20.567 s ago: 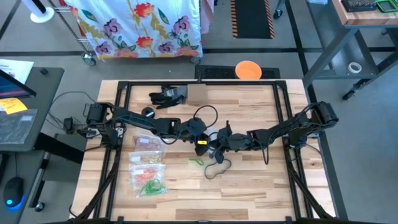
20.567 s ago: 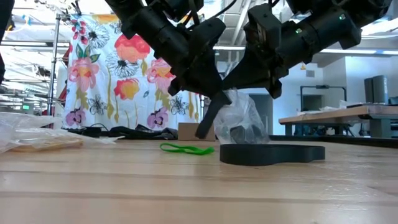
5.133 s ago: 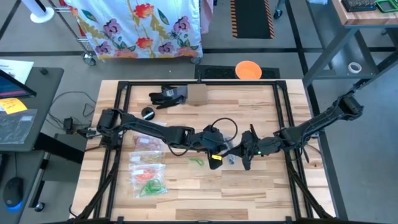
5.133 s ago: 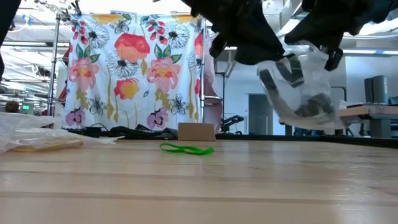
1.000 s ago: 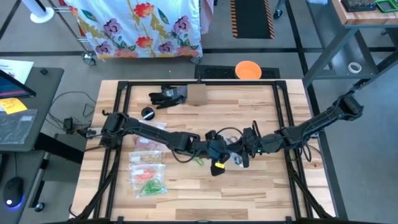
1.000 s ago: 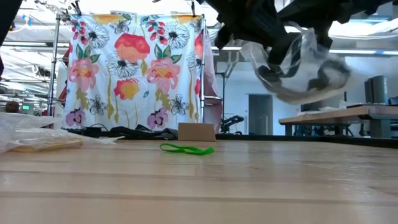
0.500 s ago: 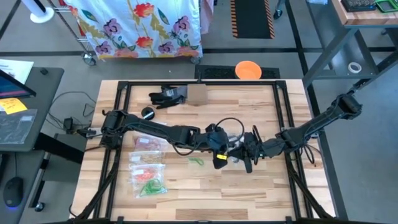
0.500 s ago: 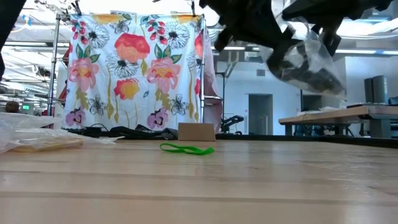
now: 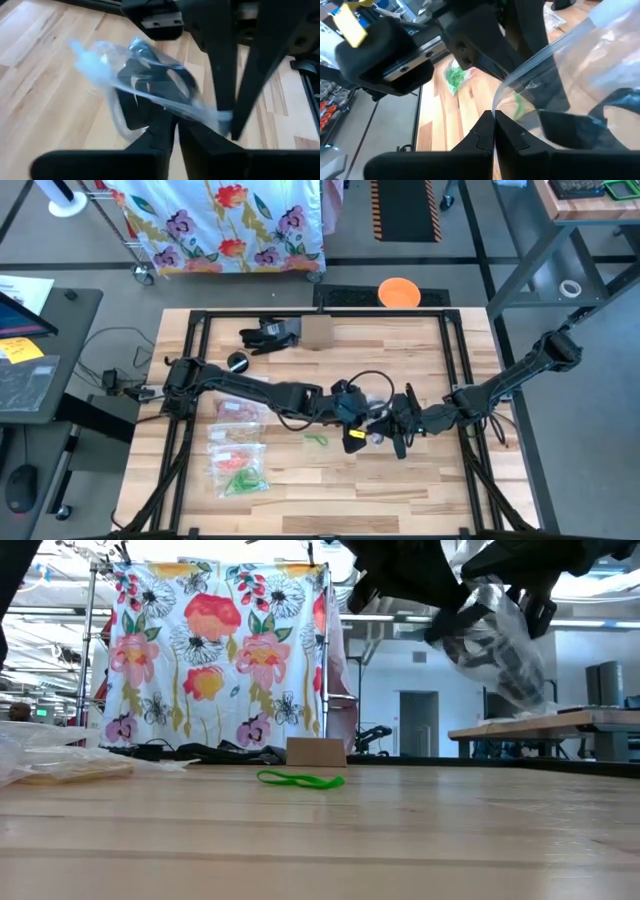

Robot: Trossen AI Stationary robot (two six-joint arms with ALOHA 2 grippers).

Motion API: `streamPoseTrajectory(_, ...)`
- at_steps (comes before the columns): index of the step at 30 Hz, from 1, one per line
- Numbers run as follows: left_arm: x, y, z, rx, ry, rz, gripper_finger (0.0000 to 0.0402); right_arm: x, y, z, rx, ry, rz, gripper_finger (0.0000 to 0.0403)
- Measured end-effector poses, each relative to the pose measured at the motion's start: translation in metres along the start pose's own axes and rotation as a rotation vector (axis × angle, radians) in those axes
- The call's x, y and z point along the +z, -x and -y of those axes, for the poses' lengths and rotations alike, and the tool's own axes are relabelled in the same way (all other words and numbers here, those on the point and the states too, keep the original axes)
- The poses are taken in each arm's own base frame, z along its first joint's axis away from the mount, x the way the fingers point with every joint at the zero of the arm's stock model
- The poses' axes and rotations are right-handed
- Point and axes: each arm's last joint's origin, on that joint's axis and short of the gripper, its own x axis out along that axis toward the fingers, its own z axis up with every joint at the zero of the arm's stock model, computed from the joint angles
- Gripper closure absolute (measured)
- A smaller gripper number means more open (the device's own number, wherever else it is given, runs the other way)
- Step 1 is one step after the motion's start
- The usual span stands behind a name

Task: Sort rubber bands
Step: Put the black rubber band into the transparent zip bag

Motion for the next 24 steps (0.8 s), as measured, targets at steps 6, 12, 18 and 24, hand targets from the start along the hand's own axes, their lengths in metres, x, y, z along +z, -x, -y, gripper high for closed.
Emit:
streamPoseTrajectory(6, -0.006, 0.006, -0.001, 0.006, 0.028, -0.082, 0.0320, 0.000, 0.000, 0.000, -0.001, 0.003, -0.001, 0.0403)
streamPoseTrajectory(12, 0.004, 0.035, 0.000, -0.058, 0.025, -0.110, 0.0294, 0.001, -0.001, 0.001, -0.002, 0.004, 0.005, 0.0403)
streamPoseTrajectory(18, 0.017, 0.097, 0.017, 0.077, -0.124, 0.005, 0.0293, 0.002, -0.001, 0.001, 0.000, 0.003, 0.010, 0.0403)
streamPoseTrajectory(24, -0.011, 0.144, 0.042, 0.233, -0.193, 0.067, 0.0293, 0.009, 0.003, -0.003, 0.041, -0.019, 0.055, 0.0403)
